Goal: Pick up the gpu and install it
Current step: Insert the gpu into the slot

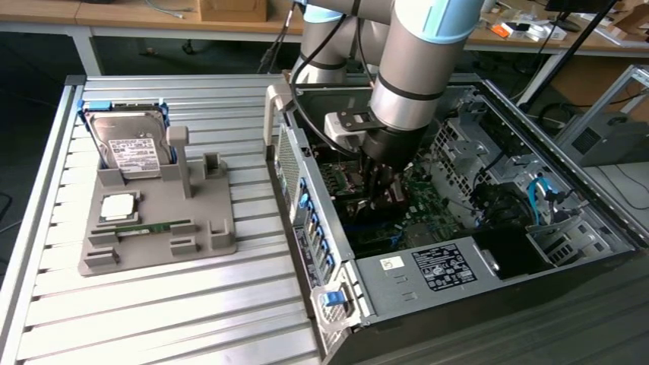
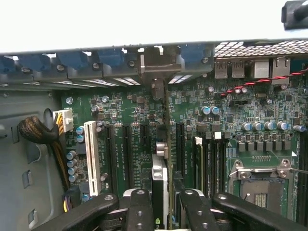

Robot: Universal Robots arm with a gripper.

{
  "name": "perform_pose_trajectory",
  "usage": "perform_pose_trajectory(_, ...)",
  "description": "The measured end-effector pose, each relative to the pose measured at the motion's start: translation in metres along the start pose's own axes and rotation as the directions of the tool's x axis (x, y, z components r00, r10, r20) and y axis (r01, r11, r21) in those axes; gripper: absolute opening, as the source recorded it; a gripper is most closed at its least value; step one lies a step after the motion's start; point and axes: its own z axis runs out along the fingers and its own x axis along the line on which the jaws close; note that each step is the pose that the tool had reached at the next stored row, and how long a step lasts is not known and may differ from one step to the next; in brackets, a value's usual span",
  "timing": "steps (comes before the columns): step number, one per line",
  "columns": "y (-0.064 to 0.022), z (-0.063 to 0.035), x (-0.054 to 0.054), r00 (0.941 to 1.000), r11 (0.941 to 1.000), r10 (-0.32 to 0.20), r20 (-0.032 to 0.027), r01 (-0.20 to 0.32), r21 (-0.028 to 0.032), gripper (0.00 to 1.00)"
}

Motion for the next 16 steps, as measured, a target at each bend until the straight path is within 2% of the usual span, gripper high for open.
perform_pose_trajectory(16,0.0003,0.0002,0.0003,1.0000,1.0000,0.010,-0.0003,-0.010,-0.0003,0.27)
